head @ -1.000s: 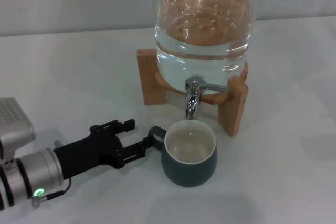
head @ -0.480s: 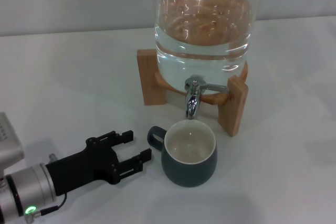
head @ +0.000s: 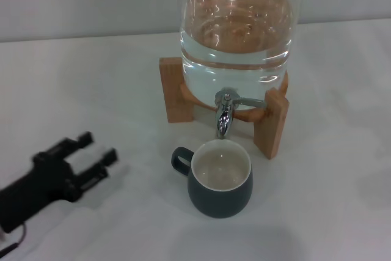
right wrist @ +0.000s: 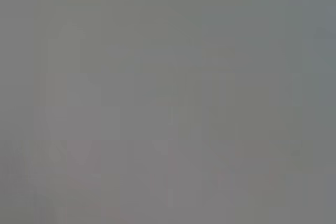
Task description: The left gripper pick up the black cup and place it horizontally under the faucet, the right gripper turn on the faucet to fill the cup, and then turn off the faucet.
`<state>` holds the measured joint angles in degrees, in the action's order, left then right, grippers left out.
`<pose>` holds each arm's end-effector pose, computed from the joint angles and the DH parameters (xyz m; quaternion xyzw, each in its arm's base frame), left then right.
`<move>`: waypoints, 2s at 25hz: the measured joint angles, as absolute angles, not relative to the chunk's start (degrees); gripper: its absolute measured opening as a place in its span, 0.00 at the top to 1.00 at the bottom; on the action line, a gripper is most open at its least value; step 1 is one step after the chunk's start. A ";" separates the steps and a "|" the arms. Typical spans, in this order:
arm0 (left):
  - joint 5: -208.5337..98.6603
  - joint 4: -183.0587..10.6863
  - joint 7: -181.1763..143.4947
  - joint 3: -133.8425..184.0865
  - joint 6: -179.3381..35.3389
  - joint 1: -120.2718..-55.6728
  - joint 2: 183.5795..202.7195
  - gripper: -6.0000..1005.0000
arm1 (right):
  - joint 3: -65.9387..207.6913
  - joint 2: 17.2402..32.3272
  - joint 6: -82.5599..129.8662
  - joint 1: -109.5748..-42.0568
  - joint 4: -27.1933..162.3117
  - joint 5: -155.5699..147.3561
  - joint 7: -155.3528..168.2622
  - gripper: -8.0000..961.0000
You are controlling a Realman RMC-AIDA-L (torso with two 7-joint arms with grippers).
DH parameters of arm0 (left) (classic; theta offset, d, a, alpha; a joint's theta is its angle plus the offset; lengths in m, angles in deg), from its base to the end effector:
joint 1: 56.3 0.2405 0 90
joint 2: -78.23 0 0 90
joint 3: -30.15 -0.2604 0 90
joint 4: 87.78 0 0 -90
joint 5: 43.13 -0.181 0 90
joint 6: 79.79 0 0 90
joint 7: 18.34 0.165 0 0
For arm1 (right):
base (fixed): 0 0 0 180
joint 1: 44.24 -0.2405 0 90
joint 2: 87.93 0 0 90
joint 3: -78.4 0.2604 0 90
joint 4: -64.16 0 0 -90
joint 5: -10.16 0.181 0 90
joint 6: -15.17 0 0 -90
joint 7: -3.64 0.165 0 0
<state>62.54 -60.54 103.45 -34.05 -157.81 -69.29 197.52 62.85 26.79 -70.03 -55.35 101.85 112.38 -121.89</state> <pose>-0.2858 0.2622 -0.0407 -0.8702 -0.2560 -0.3301 0.2614 0.3534 0.2672 0.1652 -0.6945 0.1664 0.3402 0.6118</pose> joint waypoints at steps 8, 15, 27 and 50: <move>71.80 -65.09 110.96 -27.42 -158.48 -68.30 197.38 0.30 | 61.88 26.62 -81.69 -51.95 119.15 102.38 -102.27 0.14; 79.72 -66.77 116.64 -27.02 -156.37 -69.47 197.40 0.30 | 53.54 26.78 -89.24 -51.06 127.14 97.97 -93.49 0.14; 87.83 -67.30 121.75 -26.96 -154.49 -69.68 197.50 0.30 | 33.02 27.01 -89.27 -51.28 129.94 101.63 -90.72 0.14; 93.97 -70.20 124.57 -26.88 -154.14 -69.31 197.41 0.30 | 17.19 27.12 -77.08 -56.62 128.50 101.23 -87.10 0.14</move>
